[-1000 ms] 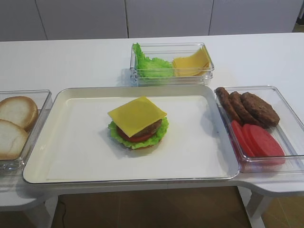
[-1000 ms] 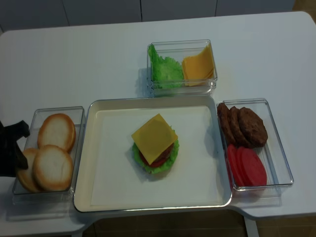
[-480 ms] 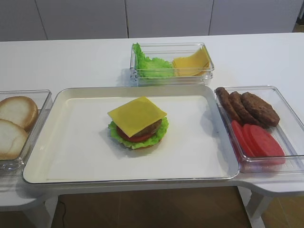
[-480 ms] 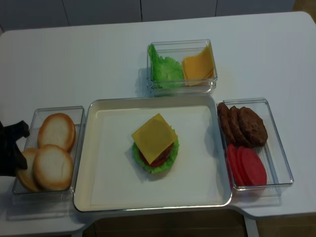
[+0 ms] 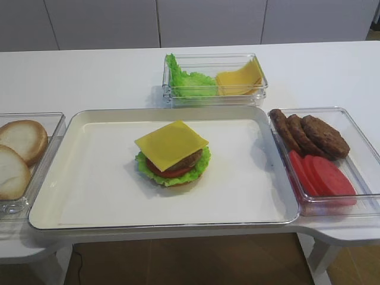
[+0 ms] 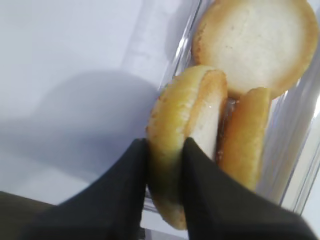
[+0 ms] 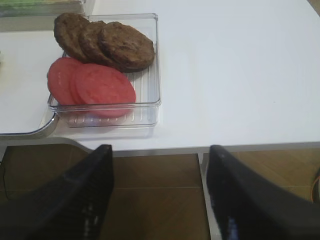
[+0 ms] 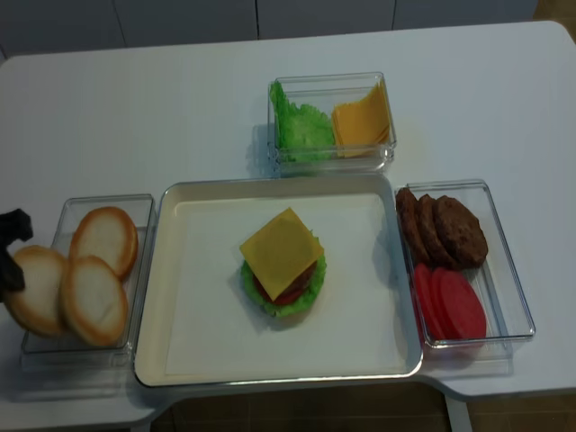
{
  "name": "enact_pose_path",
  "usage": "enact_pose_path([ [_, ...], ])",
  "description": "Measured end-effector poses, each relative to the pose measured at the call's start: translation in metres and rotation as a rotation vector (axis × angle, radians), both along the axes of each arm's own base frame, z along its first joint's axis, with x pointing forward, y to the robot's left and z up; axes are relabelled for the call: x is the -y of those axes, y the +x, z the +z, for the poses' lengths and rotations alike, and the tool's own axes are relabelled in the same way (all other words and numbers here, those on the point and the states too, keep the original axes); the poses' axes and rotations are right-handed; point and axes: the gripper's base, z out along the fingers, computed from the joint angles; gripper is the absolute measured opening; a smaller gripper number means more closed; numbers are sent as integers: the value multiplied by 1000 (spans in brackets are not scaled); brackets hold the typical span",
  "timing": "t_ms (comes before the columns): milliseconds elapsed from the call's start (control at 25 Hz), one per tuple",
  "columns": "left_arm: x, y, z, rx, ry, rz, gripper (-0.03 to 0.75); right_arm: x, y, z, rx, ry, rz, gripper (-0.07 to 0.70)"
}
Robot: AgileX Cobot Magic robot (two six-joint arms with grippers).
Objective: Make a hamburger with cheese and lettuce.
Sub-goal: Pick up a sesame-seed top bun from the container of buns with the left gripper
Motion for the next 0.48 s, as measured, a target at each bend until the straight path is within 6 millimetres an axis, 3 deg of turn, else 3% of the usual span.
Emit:
enact_pose_path([
  [320,2,-26,28,89,111,-12,150,0,0,0,0,0,0,446],
  [480,2,-43,53,161,202,-15,149,0,0,0,0,0,0,446],
])
